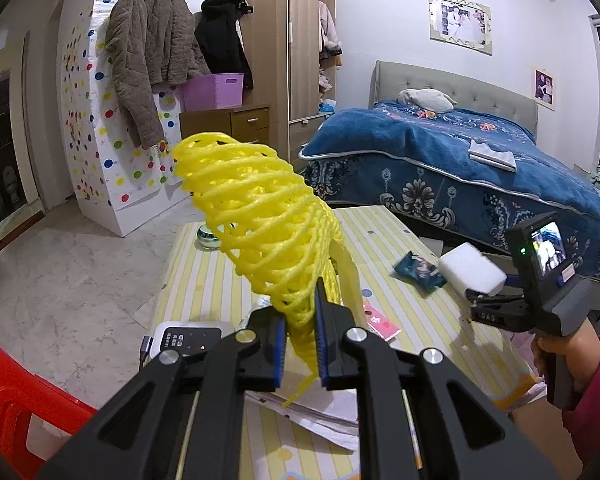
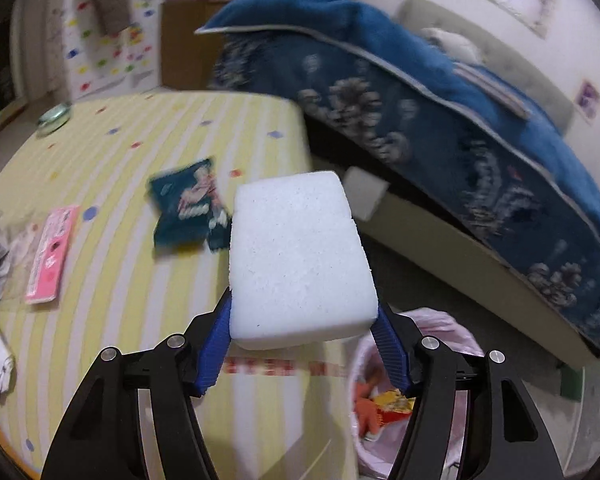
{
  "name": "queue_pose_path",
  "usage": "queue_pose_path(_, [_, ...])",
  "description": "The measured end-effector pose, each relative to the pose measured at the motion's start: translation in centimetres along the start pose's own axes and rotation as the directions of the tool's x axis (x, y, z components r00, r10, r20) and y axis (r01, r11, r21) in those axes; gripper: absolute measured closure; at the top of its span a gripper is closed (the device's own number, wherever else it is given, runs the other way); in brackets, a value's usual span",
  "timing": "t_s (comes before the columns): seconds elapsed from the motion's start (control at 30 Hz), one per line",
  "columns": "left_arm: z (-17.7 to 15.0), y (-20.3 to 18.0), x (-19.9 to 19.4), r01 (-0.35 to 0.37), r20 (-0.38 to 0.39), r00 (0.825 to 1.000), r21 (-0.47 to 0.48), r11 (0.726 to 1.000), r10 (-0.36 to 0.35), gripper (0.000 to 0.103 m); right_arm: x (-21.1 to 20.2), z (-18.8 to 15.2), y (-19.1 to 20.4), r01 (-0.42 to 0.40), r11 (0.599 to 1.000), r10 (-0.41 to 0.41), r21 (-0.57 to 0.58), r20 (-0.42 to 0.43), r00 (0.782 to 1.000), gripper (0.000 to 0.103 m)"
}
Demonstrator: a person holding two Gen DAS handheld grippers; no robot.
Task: Collect trash
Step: 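Grasp the white foam block with the right tool while the left tool holds the net, then carry net and foam block over the pink bin and open both tools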
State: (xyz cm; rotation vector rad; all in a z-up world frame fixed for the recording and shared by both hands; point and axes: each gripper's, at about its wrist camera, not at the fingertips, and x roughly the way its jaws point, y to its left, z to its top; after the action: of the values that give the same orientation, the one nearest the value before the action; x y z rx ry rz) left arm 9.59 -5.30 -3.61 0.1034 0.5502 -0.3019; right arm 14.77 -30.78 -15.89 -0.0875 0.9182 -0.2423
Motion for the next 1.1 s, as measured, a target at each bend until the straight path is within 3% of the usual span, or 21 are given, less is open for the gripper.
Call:
queue_pose_path(0.2, [0.1, -0.2, -0.1, 0.002, 0.001, 1.0, -0.002, 1.0, -0.002, 0.093, -2.8, -1.2, 4.2, -0.162, 0.969, 0.169, -0.185, 0.019, 0.986, 0.038])
queue_pose_path(0.3, [0.1, -0.4, -0.5, 0.008, 0.006, 1.0, 0.002, 1.0, -0.008, 0.093, -5.3, -1.9, 4.6, -0.163, 0.962, 0.178, -0.217, 0.047, 0.983, 0.038])
queue_pose_path(0.5, [0.5, -2.2, -2.0, 0.056, 0.035, 0.998, 0.029, 0.998, -0.057, 0.093, -10.2, -3.4, 0.0, -0.183, 0.982, 0.187, -0.041, 0.145, 0.972, 0.038])
queue_pose_path(0.63, [0.1, -5.1, -2.6, 0.105, 0.037, 0.993, 0.076, 0.992, -0.108, 0.093, -12.5, -6.3, -2.1, -0.182, 0.983, 0.173, 0.036, 0.176, 0.969, 0.038])
queue_pose_path(1.1, [-4.4, -16.3, -1.5, 0.272, -0.066, 0.962, 0.263, 0.926, -0.264, 0.093, -14.3, -13.7, -10.4, -0.08, 0.961, 0.039, 0.266, 0.157, 0.987, 0.037])
